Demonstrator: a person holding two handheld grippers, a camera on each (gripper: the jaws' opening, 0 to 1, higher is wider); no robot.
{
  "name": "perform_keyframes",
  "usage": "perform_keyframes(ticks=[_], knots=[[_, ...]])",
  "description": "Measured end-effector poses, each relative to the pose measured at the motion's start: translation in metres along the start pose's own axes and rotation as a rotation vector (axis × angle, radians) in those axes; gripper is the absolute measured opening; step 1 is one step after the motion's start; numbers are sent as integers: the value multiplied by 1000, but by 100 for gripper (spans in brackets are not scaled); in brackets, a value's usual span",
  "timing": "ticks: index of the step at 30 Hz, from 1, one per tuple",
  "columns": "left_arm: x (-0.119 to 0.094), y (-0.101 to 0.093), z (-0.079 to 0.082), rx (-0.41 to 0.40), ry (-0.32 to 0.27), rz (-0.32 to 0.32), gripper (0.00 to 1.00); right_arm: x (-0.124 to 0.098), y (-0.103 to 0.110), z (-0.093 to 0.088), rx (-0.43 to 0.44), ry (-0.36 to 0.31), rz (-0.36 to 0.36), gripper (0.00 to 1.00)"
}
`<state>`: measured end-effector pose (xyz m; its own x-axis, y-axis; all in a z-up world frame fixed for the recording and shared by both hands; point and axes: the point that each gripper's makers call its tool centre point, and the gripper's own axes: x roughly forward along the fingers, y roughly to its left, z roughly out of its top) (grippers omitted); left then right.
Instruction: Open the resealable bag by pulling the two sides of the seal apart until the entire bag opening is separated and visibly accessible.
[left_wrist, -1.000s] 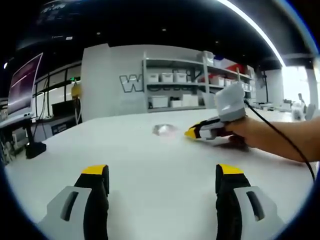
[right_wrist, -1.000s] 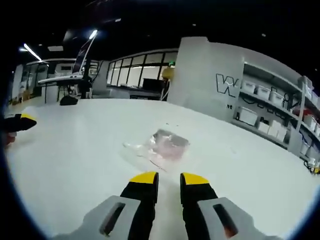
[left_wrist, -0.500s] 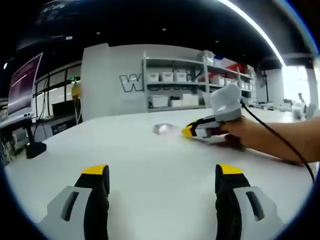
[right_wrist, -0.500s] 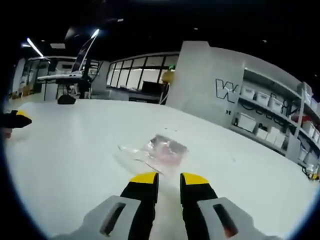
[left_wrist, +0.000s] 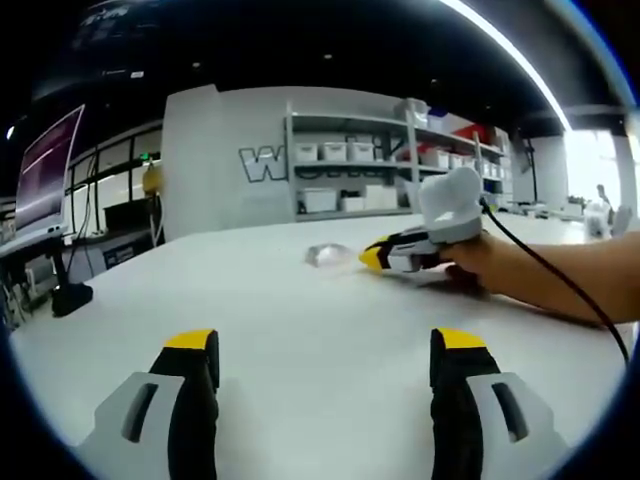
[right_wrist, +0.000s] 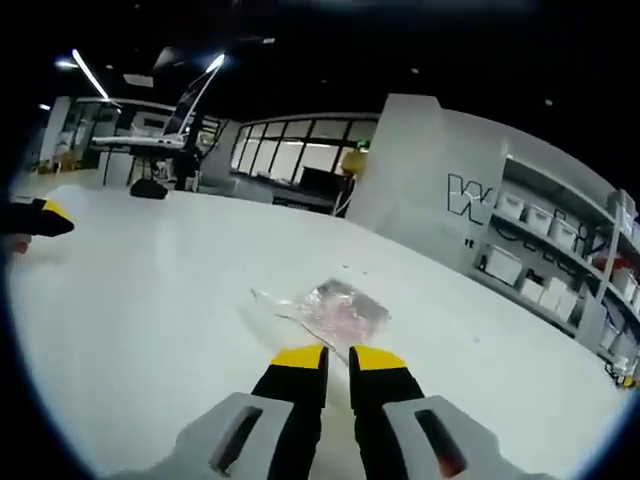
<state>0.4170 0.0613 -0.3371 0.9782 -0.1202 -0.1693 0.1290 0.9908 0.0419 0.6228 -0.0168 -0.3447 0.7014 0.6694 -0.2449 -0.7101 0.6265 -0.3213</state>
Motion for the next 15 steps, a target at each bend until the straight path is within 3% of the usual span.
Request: perform_keyframes(ticks=[3, 11, 15], knots=[[2, 1, 0, 0, 1, 1, 86, 1, 4, 1, -10, -5, 18, 0], [5, 1, 1, 1, 4, 0, 86, 3, 4, 8, 19, -36, 23, 0], [5, 1, 1, 1, 3, 0, 86, 4, -1, 16, 77, -64, 18, 0]])
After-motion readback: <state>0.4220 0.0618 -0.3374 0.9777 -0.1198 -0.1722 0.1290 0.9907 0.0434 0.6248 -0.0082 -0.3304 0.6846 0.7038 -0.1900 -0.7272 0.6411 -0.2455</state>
